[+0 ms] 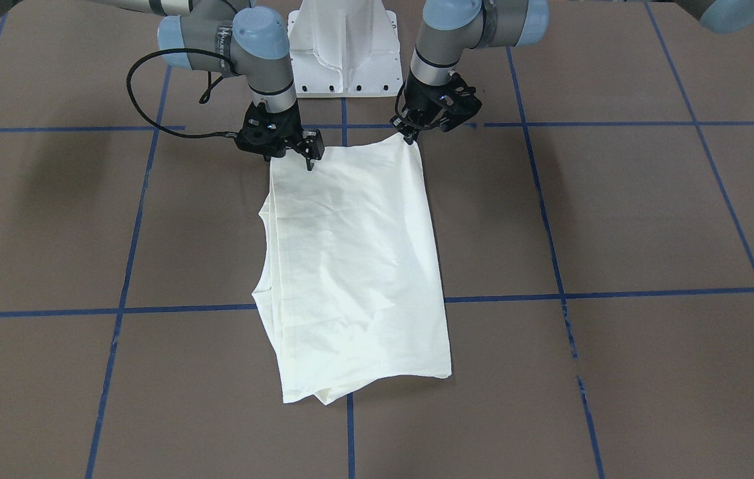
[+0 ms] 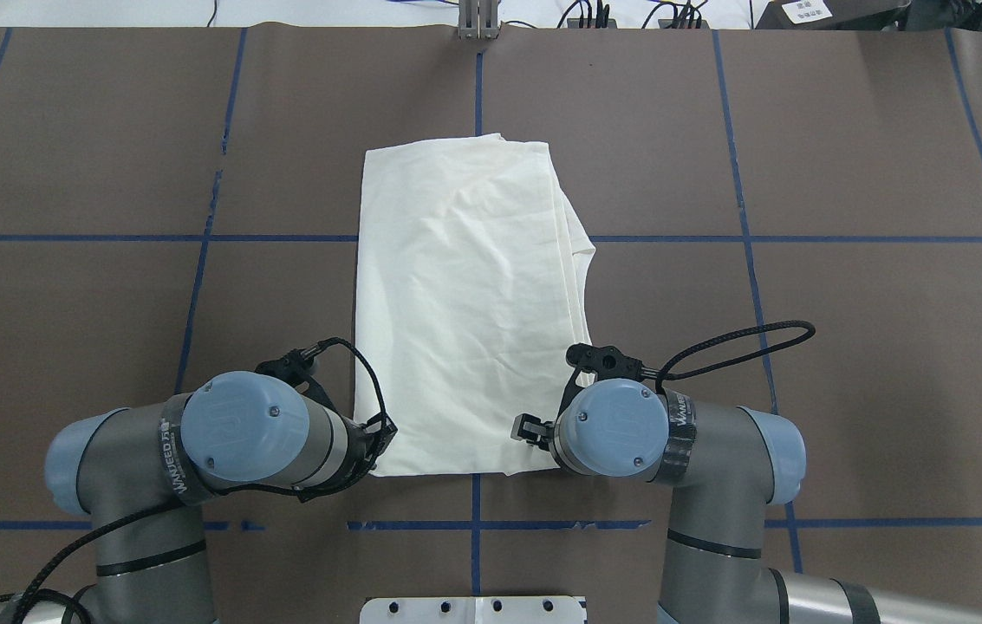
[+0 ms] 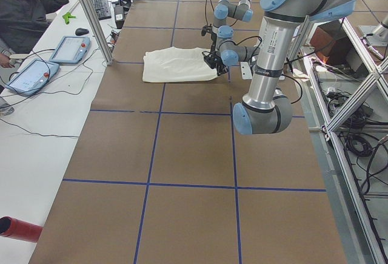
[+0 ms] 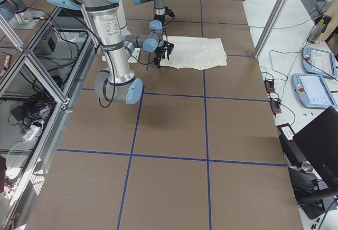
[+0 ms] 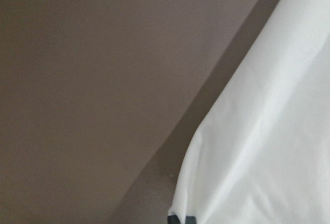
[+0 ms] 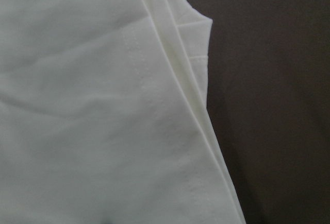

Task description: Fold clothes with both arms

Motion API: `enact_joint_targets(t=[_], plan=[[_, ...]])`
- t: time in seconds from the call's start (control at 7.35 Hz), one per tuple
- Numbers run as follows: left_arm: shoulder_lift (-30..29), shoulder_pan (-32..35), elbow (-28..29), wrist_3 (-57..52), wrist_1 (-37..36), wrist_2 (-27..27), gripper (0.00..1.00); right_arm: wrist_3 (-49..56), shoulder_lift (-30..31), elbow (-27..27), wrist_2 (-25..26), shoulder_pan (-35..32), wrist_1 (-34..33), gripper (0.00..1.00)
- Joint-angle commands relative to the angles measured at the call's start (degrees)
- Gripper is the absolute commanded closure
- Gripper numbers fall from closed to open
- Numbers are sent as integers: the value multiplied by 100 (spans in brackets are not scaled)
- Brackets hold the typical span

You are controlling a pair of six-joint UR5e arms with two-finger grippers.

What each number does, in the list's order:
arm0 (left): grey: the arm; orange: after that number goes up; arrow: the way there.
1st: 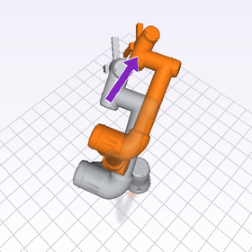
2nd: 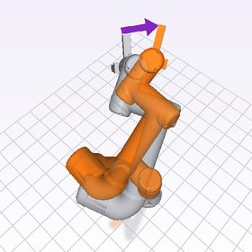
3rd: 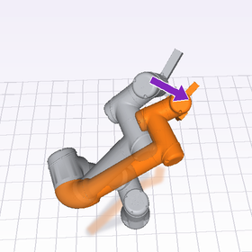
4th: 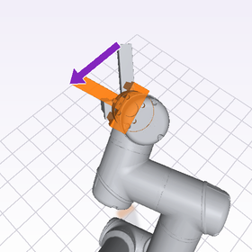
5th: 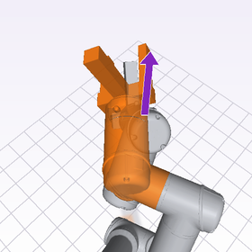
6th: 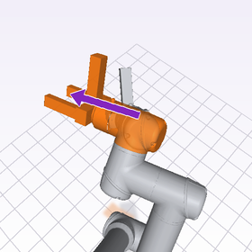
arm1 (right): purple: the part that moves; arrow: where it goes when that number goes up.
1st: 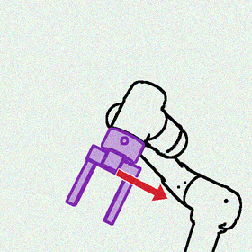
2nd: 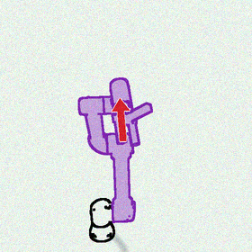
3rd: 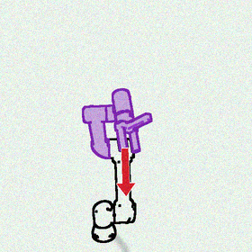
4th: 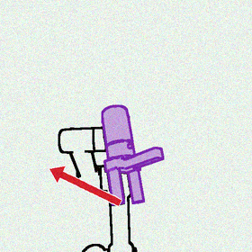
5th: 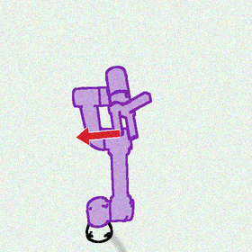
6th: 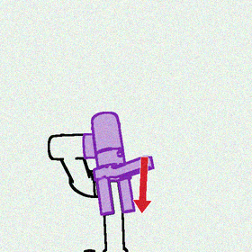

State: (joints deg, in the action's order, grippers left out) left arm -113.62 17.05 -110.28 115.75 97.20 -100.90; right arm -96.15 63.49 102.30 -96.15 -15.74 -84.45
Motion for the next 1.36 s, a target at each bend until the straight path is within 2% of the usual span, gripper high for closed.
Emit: enact_joint_targets(t=[0.0, 0.14, 0.27, 0.41, 0.82, 1.22], plan=[[-3, 9, -2, 0, 0, 1, 100, 0, -3, 1, -18, 1, -1, 53], [6, 9, -11, 0, 0, 1, 100, 0, -21, 1, -18, 9, -1, 74], [6, 9, -11, 0, 0, 1, 100, 0, -56, 10, -27, 9, -1, 89], [-2, 9, -2, 0, 0, 1, 100, 9, -74, 10, -27, 1, -1, 95], [-2, 18, 15, 0, 0, 1, 100, 9, -91, 10, -44, -61, -1, 100], [-11, 18, 33, 0, 9, 9, 100, 17, -100, 10, -62, -96, -1, 100]])
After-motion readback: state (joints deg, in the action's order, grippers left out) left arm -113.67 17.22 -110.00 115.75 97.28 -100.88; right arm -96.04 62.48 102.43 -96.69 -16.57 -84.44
